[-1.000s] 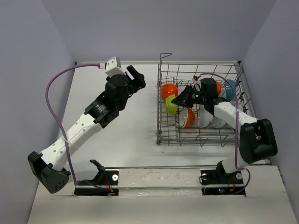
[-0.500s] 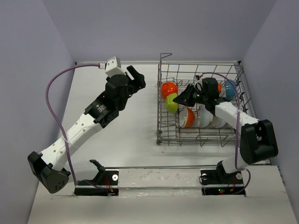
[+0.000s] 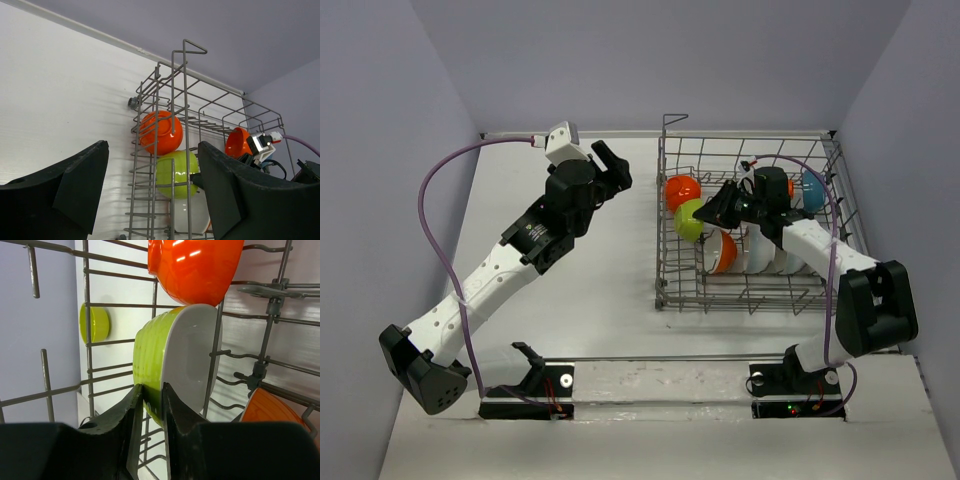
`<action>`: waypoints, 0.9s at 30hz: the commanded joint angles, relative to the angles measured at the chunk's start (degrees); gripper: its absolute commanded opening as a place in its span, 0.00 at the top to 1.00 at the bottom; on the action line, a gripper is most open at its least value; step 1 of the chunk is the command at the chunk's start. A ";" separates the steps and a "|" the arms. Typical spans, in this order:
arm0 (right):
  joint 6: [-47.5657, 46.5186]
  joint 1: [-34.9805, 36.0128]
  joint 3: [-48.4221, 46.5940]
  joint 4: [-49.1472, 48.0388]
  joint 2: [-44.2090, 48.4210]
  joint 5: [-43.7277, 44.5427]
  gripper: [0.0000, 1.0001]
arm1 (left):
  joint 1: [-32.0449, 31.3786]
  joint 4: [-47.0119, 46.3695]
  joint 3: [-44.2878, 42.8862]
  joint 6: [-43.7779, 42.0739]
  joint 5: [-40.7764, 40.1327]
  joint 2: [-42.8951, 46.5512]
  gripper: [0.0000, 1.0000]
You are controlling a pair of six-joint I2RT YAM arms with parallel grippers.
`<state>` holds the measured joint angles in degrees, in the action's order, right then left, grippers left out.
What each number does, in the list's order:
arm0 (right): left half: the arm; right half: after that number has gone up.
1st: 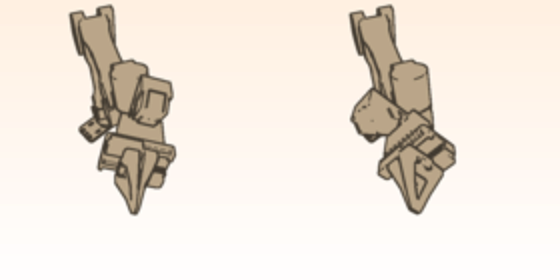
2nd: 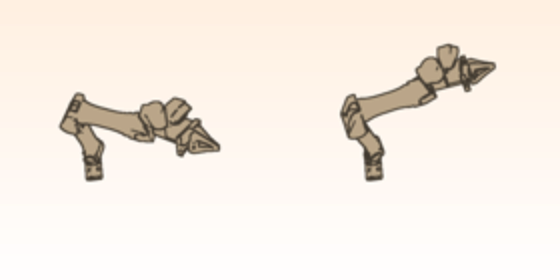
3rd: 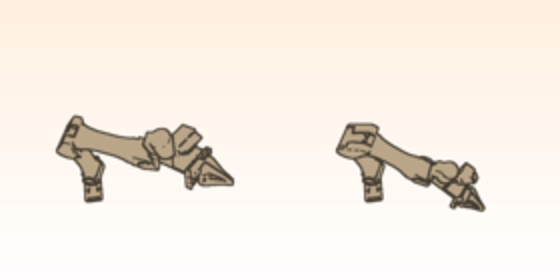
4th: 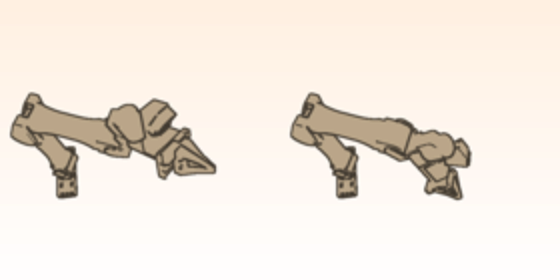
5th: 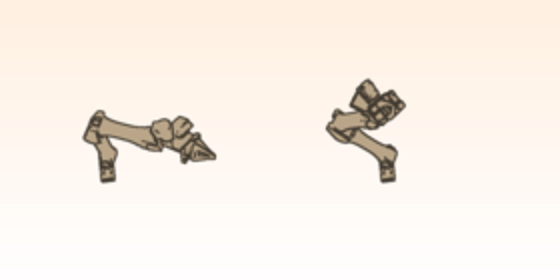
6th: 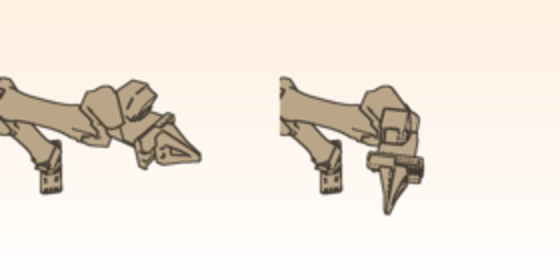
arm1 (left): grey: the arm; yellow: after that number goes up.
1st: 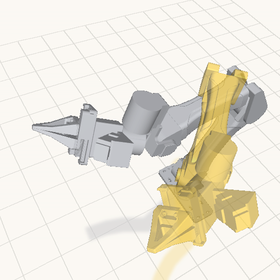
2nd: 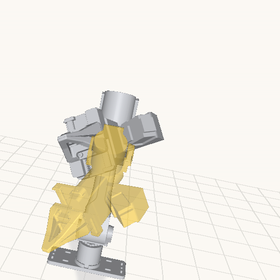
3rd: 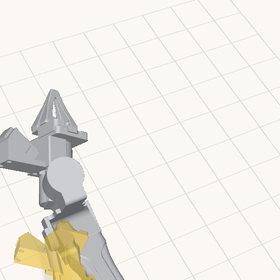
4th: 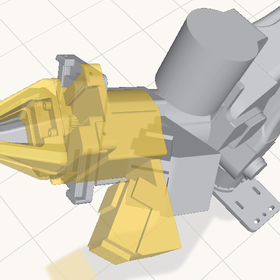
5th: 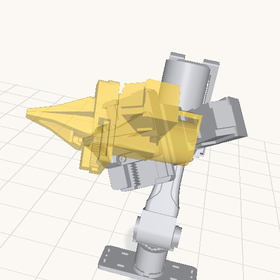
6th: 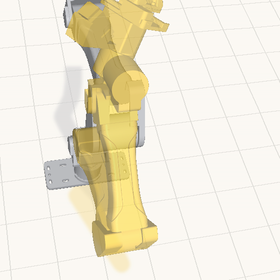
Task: Load the bowls into the dish rack
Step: Turn the bowl upside down over the dish rack.
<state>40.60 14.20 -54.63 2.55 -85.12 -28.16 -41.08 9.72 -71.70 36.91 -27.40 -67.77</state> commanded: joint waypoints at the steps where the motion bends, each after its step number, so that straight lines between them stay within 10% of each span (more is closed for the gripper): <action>1: -5.00 -1.10 2.25 6.42 -0.48 8.74 0.75 | 0.30 -1.37 -0.81 -0.87 0.06 0.27 0.19; 27: -8.69 -1.10 3.57 9.32 0.57 12.61 0.71 | 0.30 -1.72 -0.28 -0.34 0.68 0.18 0.20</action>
<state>36.42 14.15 -53.52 4.12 -82.87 -23.22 -41.06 9.69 -71.70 36.93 -26.94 -67.77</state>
